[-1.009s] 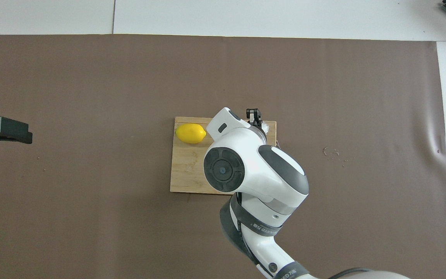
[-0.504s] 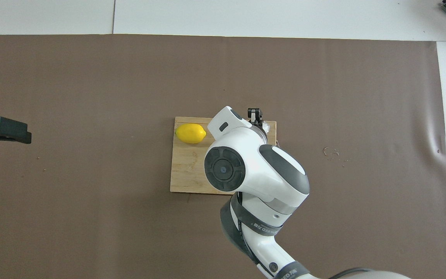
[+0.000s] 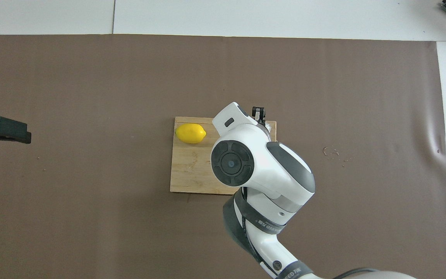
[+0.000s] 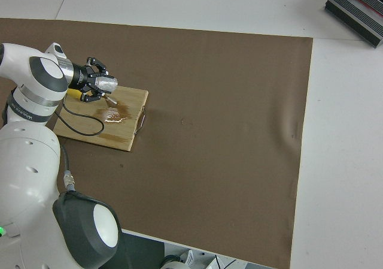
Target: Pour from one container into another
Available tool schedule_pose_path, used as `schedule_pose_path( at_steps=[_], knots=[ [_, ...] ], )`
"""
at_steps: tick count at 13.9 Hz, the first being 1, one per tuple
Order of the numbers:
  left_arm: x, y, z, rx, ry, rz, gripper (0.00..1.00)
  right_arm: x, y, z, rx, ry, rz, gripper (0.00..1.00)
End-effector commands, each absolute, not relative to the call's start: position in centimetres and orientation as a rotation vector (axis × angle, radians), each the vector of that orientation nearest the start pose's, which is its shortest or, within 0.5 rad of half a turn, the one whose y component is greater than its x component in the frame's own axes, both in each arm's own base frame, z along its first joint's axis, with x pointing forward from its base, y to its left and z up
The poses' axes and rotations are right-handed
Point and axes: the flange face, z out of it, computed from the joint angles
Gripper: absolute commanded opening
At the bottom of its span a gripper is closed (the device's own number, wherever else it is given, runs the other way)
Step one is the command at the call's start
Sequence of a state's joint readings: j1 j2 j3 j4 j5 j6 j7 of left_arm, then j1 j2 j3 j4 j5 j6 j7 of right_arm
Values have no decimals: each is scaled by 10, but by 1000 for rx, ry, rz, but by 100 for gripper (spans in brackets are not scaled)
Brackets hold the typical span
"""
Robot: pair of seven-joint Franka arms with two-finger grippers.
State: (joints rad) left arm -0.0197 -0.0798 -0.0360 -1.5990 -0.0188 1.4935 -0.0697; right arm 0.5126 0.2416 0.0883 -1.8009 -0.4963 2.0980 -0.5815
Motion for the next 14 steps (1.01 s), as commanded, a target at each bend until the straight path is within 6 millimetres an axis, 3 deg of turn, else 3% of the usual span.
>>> schedule_pose_path(
  at_steps=[1,8,14],
  knots=[
    [514,-30,649,-3150,-4,40,100,536,333,431,-2702,-2253,-149,0],
    [514,-30,649,-3150,-4,40,100,539,326,433,-2669,-2197,-148,0],
    [514,-30,649,-3150,-6,40,100,552,304,433,-2635,-2155,-125,0]
  ],
)
